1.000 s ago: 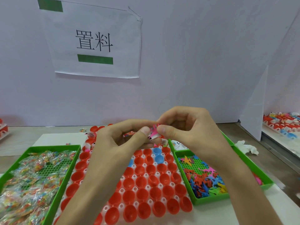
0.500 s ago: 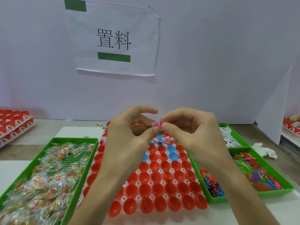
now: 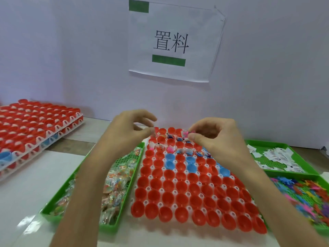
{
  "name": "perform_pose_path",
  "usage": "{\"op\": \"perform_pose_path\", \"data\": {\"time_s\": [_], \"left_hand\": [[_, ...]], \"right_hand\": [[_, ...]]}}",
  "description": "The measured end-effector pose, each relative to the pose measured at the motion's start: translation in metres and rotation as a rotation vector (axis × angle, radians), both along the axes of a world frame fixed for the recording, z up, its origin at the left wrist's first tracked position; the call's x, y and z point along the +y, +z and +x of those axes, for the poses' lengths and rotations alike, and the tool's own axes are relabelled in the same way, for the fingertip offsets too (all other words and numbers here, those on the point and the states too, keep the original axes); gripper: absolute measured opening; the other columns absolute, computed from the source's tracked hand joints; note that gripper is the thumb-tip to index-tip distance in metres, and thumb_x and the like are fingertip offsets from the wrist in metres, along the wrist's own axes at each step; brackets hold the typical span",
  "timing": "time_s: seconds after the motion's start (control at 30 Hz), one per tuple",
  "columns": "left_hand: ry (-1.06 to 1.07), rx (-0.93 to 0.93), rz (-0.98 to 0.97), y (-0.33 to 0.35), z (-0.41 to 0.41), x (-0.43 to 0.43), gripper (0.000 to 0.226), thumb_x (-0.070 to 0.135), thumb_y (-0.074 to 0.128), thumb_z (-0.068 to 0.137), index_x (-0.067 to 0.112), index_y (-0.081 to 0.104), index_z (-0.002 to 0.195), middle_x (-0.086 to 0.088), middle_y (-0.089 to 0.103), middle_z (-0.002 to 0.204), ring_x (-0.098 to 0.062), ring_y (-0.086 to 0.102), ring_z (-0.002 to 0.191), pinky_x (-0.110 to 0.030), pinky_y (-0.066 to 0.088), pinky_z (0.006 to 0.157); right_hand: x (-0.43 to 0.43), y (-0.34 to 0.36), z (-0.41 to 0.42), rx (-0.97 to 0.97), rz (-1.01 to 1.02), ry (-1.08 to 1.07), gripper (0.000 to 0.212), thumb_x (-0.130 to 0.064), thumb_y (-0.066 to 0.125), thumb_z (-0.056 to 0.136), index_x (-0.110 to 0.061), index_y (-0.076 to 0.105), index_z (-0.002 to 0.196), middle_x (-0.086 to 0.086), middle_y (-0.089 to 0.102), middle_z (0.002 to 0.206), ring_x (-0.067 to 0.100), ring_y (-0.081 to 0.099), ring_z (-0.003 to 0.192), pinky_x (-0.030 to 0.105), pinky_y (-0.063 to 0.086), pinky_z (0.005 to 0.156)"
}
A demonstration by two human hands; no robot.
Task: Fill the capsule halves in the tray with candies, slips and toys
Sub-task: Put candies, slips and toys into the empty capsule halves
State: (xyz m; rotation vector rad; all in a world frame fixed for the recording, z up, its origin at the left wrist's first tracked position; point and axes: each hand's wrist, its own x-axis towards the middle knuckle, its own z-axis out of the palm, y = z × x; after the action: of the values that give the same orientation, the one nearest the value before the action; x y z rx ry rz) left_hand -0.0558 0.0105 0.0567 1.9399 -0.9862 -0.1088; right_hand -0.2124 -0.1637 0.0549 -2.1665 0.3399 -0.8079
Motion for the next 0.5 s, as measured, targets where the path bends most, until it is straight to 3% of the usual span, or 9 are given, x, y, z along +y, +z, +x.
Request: {"op": "perform_pose_path", "data": {"time_s": [0.07, 0.23, 0.33, 0.5], "left_hand": [[0.087, 0.065, 0.129, -0.012, 0.022, 0.016, 0.02, 0.022, 0.072, 0.091, 0.033, 0.068, 0.108, 0.013, 0.073, 0.1, -0.011, 0.072, 0.082, -0.037, 0.059, 0.074], [0.002, 0.231, 0.497, -0.042, 0.048, 0.029, 0.037, 0.023, 0.078, 0.087, 0.027, 0.064, 0.121, 0.007, 0.068, 0.113, -0.008, 0.065, 0.096, -0.031, 0.052, 0.083], [-0.056, 0.292, 0.524, -0.052, 0.048, 0.024, 0.041, 0.014, 0.079, 0.085, 0.032, 0.062, 0.117, 0.007, 0.066, 0.116, -0.012, 0.067, 0.099, -0.039, 0.056, 0.093], [-0.048, 0.318, 0.499, -0.065, 0.052, 0.018, 0.048, 0.0, 0.075, 0.085, 0.028, 0.063, 0.122, 0.008, 0.067, 0.112, -0.014, 0.066, 0.102, -0.041, 0.058, 0.093]], "right_hand": [[0.0, -0.008, 0.018, 0.086, -0.047, 0.026, 0.012, -0.015, 0.082, 0.081, -0.025, 0.077, 0.077, -0.013, 0.074, 0.073, 0.004, 0.07, 0.069, 0.014, 0.052, 0.063], [0.012, -0.038, 0.059, 0.247, -0.153, 0.084, 0.012, -0.012, 0.082, 0.08, -0.023, 0.079, 0.077, -0.014, 0.073, 0.071, -0.001, 0.068, 0.067, 0.007, 0.049, 0.06], [0.018, -0.049, 0.077, 0.285, -0.188, 0.12, 0.01, -0.013, 0.083, 0.08, -0.021, 0.078, 0.078, -0.014, 0.071, 0.071, -0.004, 0.065, 0.067, 0.007, 0.048, 0.061], [0.026, -0.059, 0.096, 0.366, -0.226, 0.166, 0.009, -0.013, 0.083, 0.08, -0.02, 0.078, 0.079, -0.013, 0.071, 0.07, -0.004, 0.064, 0.066, 0.009, 0.05, 0.063]]}}
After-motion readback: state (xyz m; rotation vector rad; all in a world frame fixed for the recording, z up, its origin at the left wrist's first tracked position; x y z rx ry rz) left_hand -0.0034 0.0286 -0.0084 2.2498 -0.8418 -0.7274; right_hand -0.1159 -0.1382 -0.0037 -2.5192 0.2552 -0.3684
